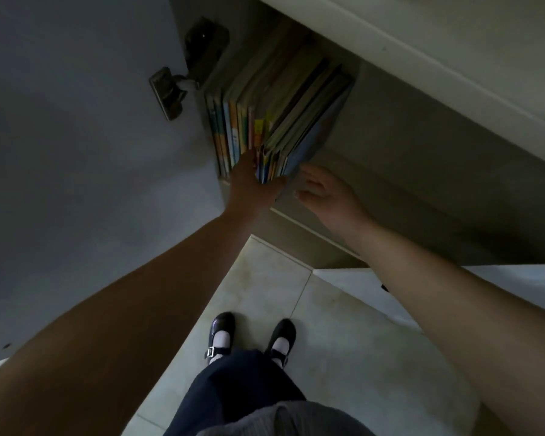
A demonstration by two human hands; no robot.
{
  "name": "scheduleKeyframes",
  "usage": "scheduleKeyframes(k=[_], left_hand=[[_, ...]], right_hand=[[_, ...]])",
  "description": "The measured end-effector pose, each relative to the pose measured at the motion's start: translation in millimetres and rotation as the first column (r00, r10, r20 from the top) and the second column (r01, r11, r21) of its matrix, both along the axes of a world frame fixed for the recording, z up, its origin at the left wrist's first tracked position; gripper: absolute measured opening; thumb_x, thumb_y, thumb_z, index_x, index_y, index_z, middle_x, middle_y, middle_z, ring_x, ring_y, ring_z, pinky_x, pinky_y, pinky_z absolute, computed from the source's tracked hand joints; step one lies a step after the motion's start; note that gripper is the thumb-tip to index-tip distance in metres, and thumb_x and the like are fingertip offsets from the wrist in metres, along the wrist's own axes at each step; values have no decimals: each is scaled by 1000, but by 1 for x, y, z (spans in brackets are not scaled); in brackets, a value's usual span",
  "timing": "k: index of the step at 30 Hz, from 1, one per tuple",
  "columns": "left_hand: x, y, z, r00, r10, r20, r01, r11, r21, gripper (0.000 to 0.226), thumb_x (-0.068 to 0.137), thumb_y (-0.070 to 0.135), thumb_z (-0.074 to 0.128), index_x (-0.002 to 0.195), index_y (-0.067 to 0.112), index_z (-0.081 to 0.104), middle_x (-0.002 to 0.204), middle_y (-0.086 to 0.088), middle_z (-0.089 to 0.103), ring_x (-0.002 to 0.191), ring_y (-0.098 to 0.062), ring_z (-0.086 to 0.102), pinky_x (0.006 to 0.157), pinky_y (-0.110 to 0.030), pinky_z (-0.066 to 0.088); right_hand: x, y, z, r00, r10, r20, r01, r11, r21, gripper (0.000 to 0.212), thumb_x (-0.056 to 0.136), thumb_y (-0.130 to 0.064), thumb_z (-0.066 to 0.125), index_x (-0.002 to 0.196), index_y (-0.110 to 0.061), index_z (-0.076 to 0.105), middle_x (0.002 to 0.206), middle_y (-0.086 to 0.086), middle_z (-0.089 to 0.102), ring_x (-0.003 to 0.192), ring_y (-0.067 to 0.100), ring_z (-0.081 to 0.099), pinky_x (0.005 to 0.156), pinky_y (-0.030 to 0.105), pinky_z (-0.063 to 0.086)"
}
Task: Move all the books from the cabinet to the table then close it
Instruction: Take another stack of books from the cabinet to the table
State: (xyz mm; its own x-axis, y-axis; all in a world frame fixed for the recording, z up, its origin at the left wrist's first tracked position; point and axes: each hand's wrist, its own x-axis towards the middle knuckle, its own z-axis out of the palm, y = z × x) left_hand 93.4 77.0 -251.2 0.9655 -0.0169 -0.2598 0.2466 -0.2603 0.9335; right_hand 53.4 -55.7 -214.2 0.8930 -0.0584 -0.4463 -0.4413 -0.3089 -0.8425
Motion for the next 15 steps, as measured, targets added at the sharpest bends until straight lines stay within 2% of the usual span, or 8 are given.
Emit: scheduleKeyframes(k=[2,5,6,8,10,13,15], left_hand=[[1,-6,-3,999,19,34,-18,1000,-23,58,70,16,77,121,4,53,103,8,52,98,-6,48,66,2,36],[2,-12,-12,996,33,88,-30,999,-34,61,66,28,71,121,9,54,105,6,56,99,-4,53,77,-1,39],[3,-13,-13,994,29,101,-26,999,-33,60,68,26,73,122,8,54,106,7,57,98,0,54,79,-2,41],[6,-19,-16,994,14,108,-9,999,-41,58,73,14,77,125,6,52,108,9,54,97,6,51,76,4,37],[9,-24,-18,994,25,103,-21,999,-36,61,73,12,79,127,5,51,111,7,54,102,-1,51,74,6,34],[15,-34,-27,995,67,68,-66,998,-24,69,64,27,79,125,9,52,115,0,62,103,-9,56,77,-5,41],[18,-38,-30,993,102,51,-101,995,-26,63,66,20,81,122,11,53,109,2,62,99,-9,57,73,-8,42]], right_hand=[[7,-1,-6,1000,-19,-12,20,999,48,52,90,4,52,139,-6,38,125,1,46,126,15,43,108,32,35],[15,-2,-10,999,6,-36,-3,997,71,53,91,0,51,142,-11,36,127,-3,44,125,12,42,109,34,34],[16,-1,-11,999,22,-30,-20,997,68,55,90,-6,53,142,-13,37,131,-3,45,127,12,42,111,36,34],[18,-1,-13,999,25,-26,-23,998,63,65,79,-22,58,141,-17,40,142,1,46,131,15,44,111,42,36],[17,-3,-14,1000,16,-23,-15,998,67,68,73,-27,57,139,-18,42,141,6,49,130,18,47,110,44,38],[16,-8,-15,1000,-8,-15,9,997,75,55,87,-4,53,139,-15,39,137,8,49,129,19,46,108,38,39],[17,-11,-19,1000,16,-2,-15,998,60,54,90,3,50,136,-22,38,136,6,47,128,17,45,108,36,38]])
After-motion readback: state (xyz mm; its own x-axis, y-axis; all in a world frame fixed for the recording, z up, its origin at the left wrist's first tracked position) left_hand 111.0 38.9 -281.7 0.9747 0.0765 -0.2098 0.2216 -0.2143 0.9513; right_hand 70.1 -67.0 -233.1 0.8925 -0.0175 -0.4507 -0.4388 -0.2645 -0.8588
